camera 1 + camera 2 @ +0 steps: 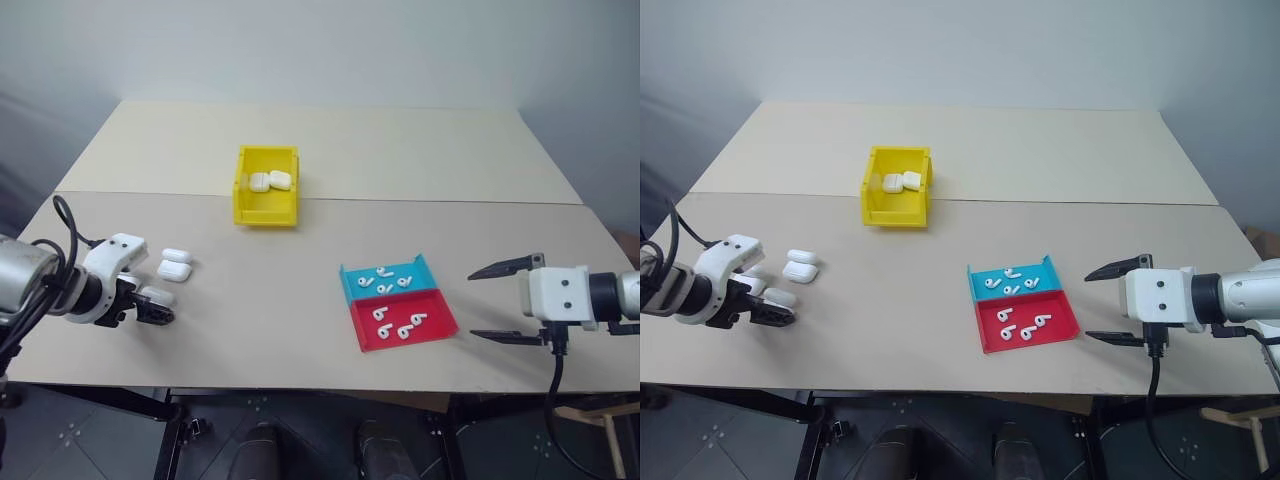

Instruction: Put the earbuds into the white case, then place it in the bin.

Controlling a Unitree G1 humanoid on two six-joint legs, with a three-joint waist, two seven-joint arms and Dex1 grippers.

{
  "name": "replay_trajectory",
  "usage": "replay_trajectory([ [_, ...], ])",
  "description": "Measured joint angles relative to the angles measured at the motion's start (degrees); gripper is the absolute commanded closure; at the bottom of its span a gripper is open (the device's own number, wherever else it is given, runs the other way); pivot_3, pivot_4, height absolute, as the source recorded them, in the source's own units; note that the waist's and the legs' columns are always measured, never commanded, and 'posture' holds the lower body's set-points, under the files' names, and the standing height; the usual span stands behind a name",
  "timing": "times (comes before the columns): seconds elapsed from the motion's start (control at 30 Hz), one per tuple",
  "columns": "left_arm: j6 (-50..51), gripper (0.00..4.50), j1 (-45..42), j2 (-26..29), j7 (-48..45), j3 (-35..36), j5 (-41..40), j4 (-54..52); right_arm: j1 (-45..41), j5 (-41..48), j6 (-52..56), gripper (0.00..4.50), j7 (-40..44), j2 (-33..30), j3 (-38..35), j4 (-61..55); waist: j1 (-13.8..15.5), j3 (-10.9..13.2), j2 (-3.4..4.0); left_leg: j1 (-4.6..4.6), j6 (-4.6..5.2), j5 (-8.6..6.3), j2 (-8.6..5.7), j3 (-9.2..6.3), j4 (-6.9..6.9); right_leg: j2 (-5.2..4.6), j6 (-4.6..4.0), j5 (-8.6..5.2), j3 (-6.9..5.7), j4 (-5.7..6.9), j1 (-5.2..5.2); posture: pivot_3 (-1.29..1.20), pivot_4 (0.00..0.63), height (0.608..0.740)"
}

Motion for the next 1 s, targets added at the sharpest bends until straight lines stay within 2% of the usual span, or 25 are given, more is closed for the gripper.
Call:
replay_trajectory([
  [0.47,2.44,0.0,-0.97,-4.01,3.17,-0.14,2.73,0.53,-1.73,-0.53,0.03,0.03,-0.1,-0.19,0.43,0.38,0.09,-0.01,0.02,0.18,0.0,0.0,-0.01,-0.01,0.0,-0.01,0.0,0.0,0.0,0.01,0.18,0.0,0.15,0.74],
  [0.57,2.85,0.54,-0.97,-4.64,3.93,0.33,3.02,0.51,-2.06,-0.77,0.02,0.0,-0.1,-0.19,0.6,0.57,0.21,-0.02,0.02,0.23,0.0,0.0,-0.01,-0.02,0.0,-0.01,0.01,0.0,-0.01,0.01,0.23,0.0,0.15,0.74],
  [0.67,3.47,1.56,-0.77,-4.94,5.15,0.55,3.94,0.44,-2.49,-0.99,0.02,0.0,-0.1,-0.19,1.4,0.63,0.15,-0.02,0.02,0.22,0.0,0.0,-0.01,-0.01,0.0,-0.01,0.01,0.0,0.0,0.0,0.23,0.0,0.15,0.74],
  [0.7,3.64,1.73,-0.51,-4.99,5.28,0.95,3.98,0.24,-2.49,-0.99,0.02,0.0,-0.1,-0.19,1.64,0.63,0.13,-0.02,0.02,0.21,0.0,0.0,-0.01,-0.01,0.0,-0.01,0.01,0.0,0.0,0.0,0.22,0.0,0.15,0.74],
  [1.0,3.14,1.73,2.79,-5.45,6.24,3.69,3.88,-4.76,-4.06,-1.02,-0.07,0.0,-0.08,-0.18,2.26,1.05,0.06,-0.01,0.01,0.18,0.0,0.0,-0.01,-0.01,0.0,-0.02,0.01,0.0,0.0,-0.01,0.2,0.0,0.15,0.74],
])
